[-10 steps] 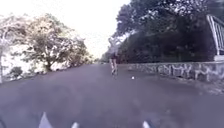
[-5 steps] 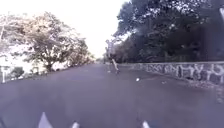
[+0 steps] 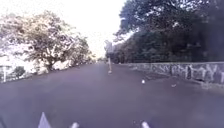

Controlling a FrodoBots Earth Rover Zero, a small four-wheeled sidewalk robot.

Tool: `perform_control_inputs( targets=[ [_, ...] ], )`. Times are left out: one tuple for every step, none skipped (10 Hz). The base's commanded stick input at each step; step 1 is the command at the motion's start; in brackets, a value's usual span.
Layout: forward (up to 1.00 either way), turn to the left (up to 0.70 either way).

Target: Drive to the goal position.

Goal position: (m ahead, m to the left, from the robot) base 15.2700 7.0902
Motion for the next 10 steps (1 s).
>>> perform_control_inputs(
  targets=[
    [0.85, 0.00],
    [0.85, 0.00],
    [0.85, 0.00],
    [0.85, 0.00],
    [0.85, 0.00],
    [0.85, 0.00],
    [0.85, 0.00],
    [0.85, 0.00],
    [0.85, 0.00],
    [0.85, 0.00]
  ],
)
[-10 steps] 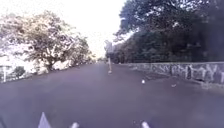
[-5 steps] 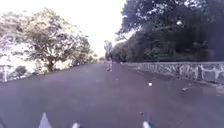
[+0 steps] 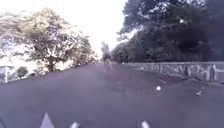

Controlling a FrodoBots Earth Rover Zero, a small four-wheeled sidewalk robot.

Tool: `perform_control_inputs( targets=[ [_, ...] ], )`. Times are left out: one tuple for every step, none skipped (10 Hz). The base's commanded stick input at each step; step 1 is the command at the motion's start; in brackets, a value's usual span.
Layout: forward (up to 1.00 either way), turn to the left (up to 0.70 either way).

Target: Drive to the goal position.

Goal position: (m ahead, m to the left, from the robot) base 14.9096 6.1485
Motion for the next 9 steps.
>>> perform_control_inputs(
  targets=[
    [0.85, 0.00],
    [0.85, 0.00],
    [0.85, 0.00],
    [0.85, 0.00],
    [0.85, 0.00],
    [0.85, 0.00],
    [0.85, 0.00],
    [0.85, 0.00],
    [0.85, 0.00]
  ],
)
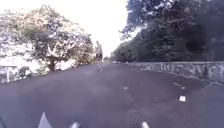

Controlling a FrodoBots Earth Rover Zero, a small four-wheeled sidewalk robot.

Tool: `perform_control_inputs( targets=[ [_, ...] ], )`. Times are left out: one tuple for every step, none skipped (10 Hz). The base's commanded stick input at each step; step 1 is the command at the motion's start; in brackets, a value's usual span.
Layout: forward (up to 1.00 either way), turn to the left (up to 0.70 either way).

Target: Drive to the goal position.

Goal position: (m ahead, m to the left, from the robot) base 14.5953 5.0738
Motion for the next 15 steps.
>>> perform_control_inputs(
  targets=[
    [0.85, 0.00],
    [0.85, 0.00],
    [0.85, 0.00],
    [0.85, 0.00],
    [0.85, 0.00],
    [0.85, 0.00],
    [0.85, 0.00],
    [0.85, 0.00],
    [0.85, 0.00],
    [0.85, 0.00],
    [0.85, 0.00],
    [0.85, 0.00],
    [0.85, -0.04],
    [0.85, -0.16],
    [0.85, -0.28]
  ],
)
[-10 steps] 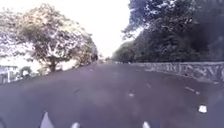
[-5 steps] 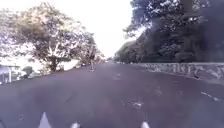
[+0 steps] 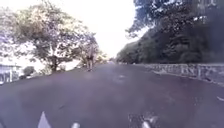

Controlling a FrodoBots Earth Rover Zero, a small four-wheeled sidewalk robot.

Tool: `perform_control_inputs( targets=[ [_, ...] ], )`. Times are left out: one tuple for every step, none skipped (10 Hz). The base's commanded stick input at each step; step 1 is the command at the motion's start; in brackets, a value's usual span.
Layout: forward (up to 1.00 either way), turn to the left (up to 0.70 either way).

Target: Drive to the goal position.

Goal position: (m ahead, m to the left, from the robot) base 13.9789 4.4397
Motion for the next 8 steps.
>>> perform_control_inputs(
  targets=[
    [0.85, -0.34],
    [0.85, -0.34],
    [0.85, -0.34],
    [0.85, -0.34],
    [0.85, -0.34],
    [0.85, -0.34],
    [0.85, -0.34],
    [0.85, -0.34]
  ],
)
